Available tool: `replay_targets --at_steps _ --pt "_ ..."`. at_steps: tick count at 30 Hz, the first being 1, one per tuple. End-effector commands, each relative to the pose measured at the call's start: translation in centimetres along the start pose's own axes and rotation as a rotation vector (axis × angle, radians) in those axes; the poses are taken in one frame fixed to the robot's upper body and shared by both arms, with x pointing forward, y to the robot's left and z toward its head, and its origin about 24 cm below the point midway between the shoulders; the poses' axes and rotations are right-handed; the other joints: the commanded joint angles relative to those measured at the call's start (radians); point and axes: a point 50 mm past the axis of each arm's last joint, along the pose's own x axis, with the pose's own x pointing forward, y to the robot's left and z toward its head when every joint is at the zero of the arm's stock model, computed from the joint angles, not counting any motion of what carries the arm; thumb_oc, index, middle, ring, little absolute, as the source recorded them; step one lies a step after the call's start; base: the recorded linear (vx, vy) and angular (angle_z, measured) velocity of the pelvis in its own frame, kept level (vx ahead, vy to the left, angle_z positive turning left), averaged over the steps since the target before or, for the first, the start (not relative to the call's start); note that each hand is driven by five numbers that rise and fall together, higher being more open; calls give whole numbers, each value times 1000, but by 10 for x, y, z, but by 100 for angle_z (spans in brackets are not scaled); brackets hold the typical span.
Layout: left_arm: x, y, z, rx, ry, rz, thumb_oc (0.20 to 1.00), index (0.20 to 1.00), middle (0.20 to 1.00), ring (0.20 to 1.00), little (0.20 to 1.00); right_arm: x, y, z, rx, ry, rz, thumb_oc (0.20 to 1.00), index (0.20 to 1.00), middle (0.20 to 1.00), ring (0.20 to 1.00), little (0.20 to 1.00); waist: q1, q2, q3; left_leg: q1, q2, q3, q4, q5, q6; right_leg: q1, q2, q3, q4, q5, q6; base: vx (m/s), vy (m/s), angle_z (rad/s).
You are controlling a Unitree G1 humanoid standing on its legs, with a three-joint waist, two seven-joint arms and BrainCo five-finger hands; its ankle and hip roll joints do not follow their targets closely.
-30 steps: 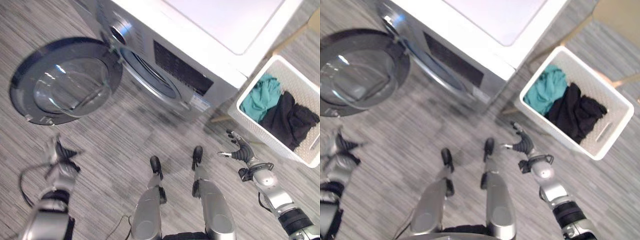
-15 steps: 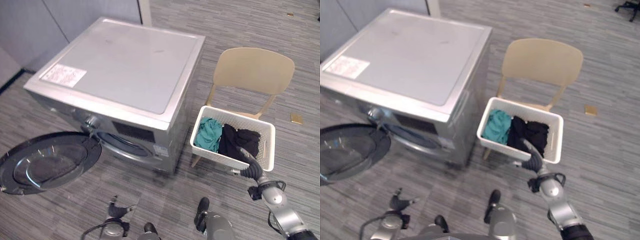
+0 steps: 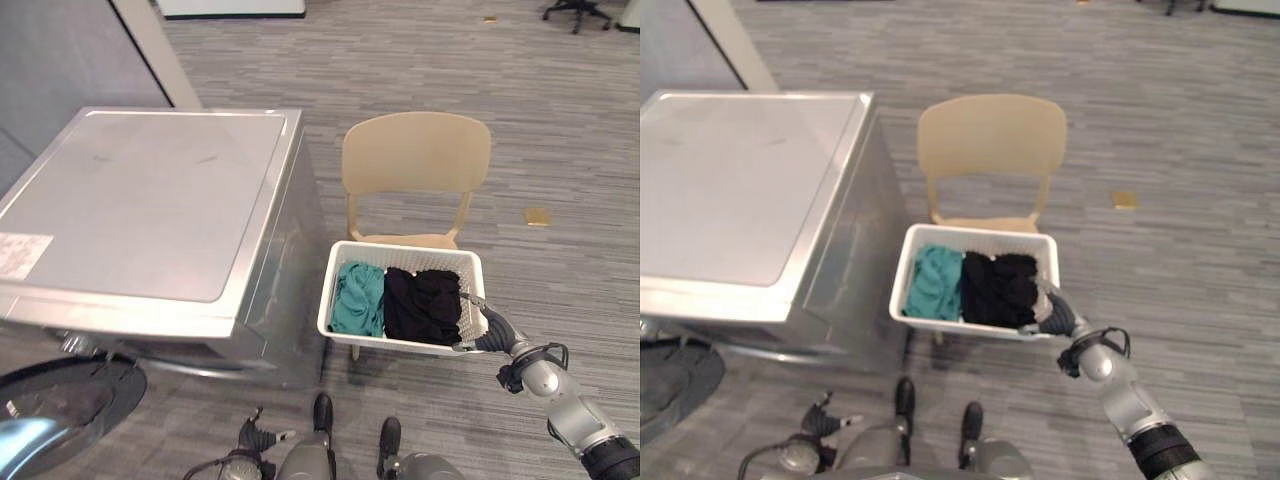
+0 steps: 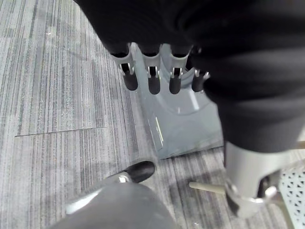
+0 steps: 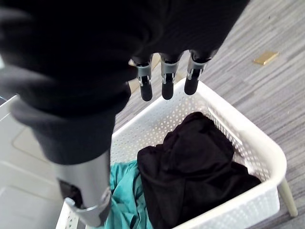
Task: Grab the laundry basket,head to the washer,open it,put in the laundry and shut it.
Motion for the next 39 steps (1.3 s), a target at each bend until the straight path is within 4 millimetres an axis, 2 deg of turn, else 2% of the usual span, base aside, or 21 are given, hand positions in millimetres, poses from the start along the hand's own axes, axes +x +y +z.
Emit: replay_targets --at_steps 1,4,6,11,13,16,21,22,23,24,25,26,33,39 --pt "2 27 7 3 -43 75 1000 1000 1000 1000 1000 19 -28 32 -153 -149 -86 1000 1000 1000 1000 1000 34 -17 47 -2 -29 37 82 -94 16 -66 -141 95 122 -134 167 6 226 -62" --pt "3 38 10 24 -56 112 1000 1000 1000 1000 1000 31 -38 49 -291 -209 -107 1000 1000 1000 1000 1000 49 -18 64 -4 -39 79 60 -95 33 -114 -161 125 135 -114 184 -43 159 -42" --pt "5 46 20 34 -96 139 1000 1000 1000 1000 1000 46 -46 61 -412 -239 -118 1000 1000 1000 1000 1000 64 -13 82 -21 -48 106 39 -89 43 -165 -178 138 144 -94 195 -97 162 -44" --pt "8 54 42 16 -171 177 1000 1000 1000 1000 1000 72 -55 83 -531 -257 -144 1000 1000 1000 1000 1000 91 1 139 -82 -59 103 49 -76 49 -233 -196 132 162 -75 197 -85 49 -2" --pt "9 60 54 -15 -210 206 1000 1000 1000 1000 1000 87 -67 94 -583 -243 -176 1000 1000 1000 1000 1000 123 6 174 -125 -57 89 53 -58 47 -272 -198 119 171 -67 194 -76 -23 2" --pt "9 62 62 -40 -237 219 1000 1000 1000 1000 1000 95 -76 103 -591 -238 -206 1000 1000 1000 1000 1000 143 6 197 -156 -55 72 52 -42 43 -297 -200 102 177 -63 192 -47 -47 18" --pt "12 65 85 -68 -298 225 1000 1000 1000 1000 1000 111 -100 101 -594 -118 -267 1000 1000 1000 1000 1000 191 10 240 -228 -53 20 28 6 19 -349 -198 44 188 -65 186 -42 -81 32" --pt "12 65 85 -68 -298 225 1000 1000 1000 1000 1000 111 -100 101 -594 -118 -267 1000 1000 1000 1000 1000 191 10 240 -228 -53 20 28 6 19 -349 -198 44 188 -65 186 -36 -109 33" --pt "13 65 98 -68 -330 220 1000 1000 1000 1000 1000 117 -101 92 -553 -36 -257 1000 1000 1000 1000 1000 210 15 256 -246 -57 -3 18 19 11 -358 -198 18 194 -72 184 -21 -117 50" --pt "14 65 102 -62 -334 218 1000 1000 1000 1000 1000 118 -101 90 -539 -6 -250 1000 1000 1000 1000 1000 217 19 259 -254 -59 -15 14 25 8 -361 -198 4 195 -75 183 -21 -138 56" --pt "14 66 106 -60 -343 217 1000 1000 1000 1000 1000 119 -100 88 -510 11 -244 589 589 589 589 589 222 21 261 -260 -60 -24 12 27 6 -364 -200 -7 198 -78 182 1 -83 63" --pt "14 65 109 -60 -351 214 1000 1000 1000 1000 1000 119 -96 86 -463 21 -238 213 213 213 213 213 224 20 264 -264 -61 -31 12 29 5 -363 -199 -13 199 -80 181 3 -50 54" --pt "14 59 105 -104 -328 202 1000 1000 1000 1000 1000 110 -82 104 -141 -127 -269 200 200 200 200 200 220 -7 259 -247 -58 -38 17 13 8 -341 -191 -15 191 -85 179 11 -9 12" --pt "12 52 97 -131 -315 184 1000 1000 1000 1000 1000 84 -73 111 118 -273 -305 200 200 200 200 200 184 -40 216 -169 -49 -17 14 -22 17 -272 -189 -1 167 -81 187 34 19 -4"
